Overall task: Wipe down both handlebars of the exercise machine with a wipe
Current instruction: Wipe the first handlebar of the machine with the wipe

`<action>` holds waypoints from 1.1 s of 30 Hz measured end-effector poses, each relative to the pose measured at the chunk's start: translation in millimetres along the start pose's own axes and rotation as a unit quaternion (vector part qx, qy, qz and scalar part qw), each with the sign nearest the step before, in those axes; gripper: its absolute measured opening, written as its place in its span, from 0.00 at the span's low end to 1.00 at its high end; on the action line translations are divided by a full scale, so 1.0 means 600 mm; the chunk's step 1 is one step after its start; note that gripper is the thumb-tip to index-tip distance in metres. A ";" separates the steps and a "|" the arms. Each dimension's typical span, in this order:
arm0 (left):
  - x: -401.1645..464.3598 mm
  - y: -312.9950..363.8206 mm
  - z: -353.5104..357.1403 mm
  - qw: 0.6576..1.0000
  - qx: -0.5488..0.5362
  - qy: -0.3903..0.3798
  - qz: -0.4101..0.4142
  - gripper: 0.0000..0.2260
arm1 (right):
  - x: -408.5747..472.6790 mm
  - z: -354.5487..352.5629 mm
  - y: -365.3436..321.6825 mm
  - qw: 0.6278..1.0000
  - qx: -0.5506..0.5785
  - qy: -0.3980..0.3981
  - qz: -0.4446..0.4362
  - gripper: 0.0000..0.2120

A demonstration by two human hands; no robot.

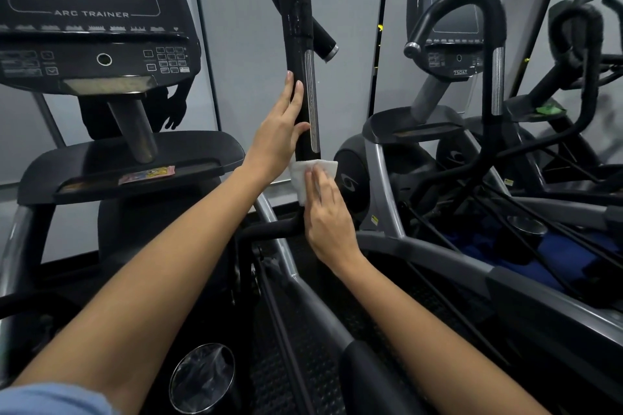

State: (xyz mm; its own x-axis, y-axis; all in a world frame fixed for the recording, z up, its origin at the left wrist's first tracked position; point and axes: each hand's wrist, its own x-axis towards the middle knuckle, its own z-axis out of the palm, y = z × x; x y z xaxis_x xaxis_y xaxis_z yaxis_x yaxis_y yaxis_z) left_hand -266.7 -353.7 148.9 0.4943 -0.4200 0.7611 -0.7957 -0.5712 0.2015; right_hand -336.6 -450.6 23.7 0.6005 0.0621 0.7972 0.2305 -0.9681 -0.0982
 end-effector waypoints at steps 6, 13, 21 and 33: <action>-0.001 0.000 0.000 1.000 -0.007 -0.001 0.000 0.28 | 0.010 0.001 -0.015 0.999 -0.034 0.001 0.005 0.26; -0.001 0.000 0.000 1.000 -0.006 0.001 -0.002 0.28 | 0.006 0.001 -0.017 0.999 0.003 -0.035 0.007 0.26; -0.001 -0.001 0.001 1.000 -0.010 0.002 0.000 0.28 | 0.017 -0.023 -0.027 0.970 0.198 -0.005 0.143 0.26; 0.011 -0.023 -0.021 0.998 0.004 0.046 0.038 0.21 | 0.072 -0.042 -0.032 0.918 0.358 -0.030 0.166 0.26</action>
State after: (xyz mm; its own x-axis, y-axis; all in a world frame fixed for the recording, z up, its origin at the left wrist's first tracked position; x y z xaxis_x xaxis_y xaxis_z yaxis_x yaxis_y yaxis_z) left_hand -257.0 -339.9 158.8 0.3975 -0.3968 0.8273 -0.8270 -0.5457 0.1356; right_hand -334.2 -435.6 75.2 0.7649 -0.1735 0.6203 0.4584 -0.5299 -0.7135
